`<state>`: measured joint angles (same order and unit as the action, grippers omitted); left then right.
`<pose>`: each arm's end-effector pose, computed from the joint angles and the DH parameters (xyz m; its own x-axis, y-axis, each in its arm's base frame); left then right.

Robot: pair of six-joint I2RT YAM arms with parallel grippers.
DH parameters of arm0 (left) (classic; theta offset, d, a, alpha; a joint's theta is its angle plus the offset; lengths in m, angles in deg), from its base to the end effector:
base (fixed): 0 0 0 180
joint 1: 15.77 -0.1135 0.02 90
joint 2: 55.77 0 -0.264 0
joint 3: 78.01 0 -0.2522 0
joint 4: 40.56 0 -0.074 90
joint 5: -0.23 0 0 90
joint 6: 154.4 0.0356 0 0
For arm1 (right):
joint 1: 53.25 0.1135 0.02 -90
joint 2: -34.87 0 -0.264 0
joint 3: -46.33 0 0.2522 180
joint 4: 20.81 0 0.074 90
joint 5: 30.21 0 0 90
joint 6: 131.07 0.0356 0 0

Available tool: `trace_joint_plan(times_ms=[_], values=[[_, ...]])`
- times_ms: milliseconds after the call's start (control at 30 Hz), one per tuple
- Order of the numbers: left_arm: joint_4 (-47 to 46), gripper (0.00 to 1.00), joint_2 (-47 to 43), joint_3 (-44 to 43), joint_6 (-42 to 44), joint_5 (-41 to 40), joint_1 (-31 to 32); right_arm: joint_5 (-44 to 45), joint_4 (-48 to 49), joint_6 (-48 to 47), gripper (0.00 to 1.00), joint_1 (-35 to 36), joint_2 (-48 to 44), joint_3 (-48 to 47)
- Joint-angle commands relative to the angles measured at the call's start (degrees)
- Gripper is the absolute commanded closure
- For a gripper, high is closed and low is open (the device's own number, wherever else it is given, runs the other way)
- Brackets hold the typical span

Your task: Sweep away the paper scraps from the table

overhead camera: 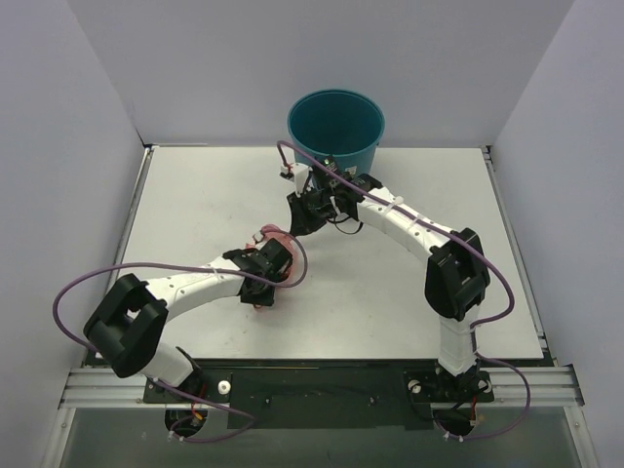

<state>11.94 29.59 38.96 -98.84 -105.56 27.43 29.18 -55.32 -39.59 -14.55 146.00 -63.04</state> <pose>0.1964 -0.1711 0.1763 -0.9234 0.1206 -0.3643 0.1025 0.9924 0.0686 0.3411 0.2965 0.2901 -0.4837 -0.3590 -0.7982 -0.8463 0.4244 0.3220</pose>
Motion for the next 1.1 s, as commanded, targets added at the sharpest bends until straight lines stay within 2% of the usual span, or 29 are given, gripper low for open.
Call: trace_joint_plan(times_ms=[0,167,467,833,1067], values=[[-4.6,1.0,-3.2,0.6,-2.5,-5.5,1.3,2.0,-1.5,1.3,1.0,-0.1,-4.2,-3.1],[-4.8,1.0,-4.2,0.8,-2.7,-9.2,3.3,4.8,-1.5,3.3,1.0,-0.5,-5.7,-4.6],[-4.1,1.0,-7.8,0.1,-0.5,-10.8,3.4,6.8,-0.8,8.9,1.0,-0.8,-9.6,-6.0],[2.8,1.0,-9.4,-5.8,5.1,-10.2,3.2,13.9,-1.8,15.7,1.0,-2.1,-16.6,-7.4],[9.9,1.0,-10.3,-10.7,8.1,-10.2,1.9,22.2,-4.8,19.0,1.0,-3.8,-25.2,-5.0]])
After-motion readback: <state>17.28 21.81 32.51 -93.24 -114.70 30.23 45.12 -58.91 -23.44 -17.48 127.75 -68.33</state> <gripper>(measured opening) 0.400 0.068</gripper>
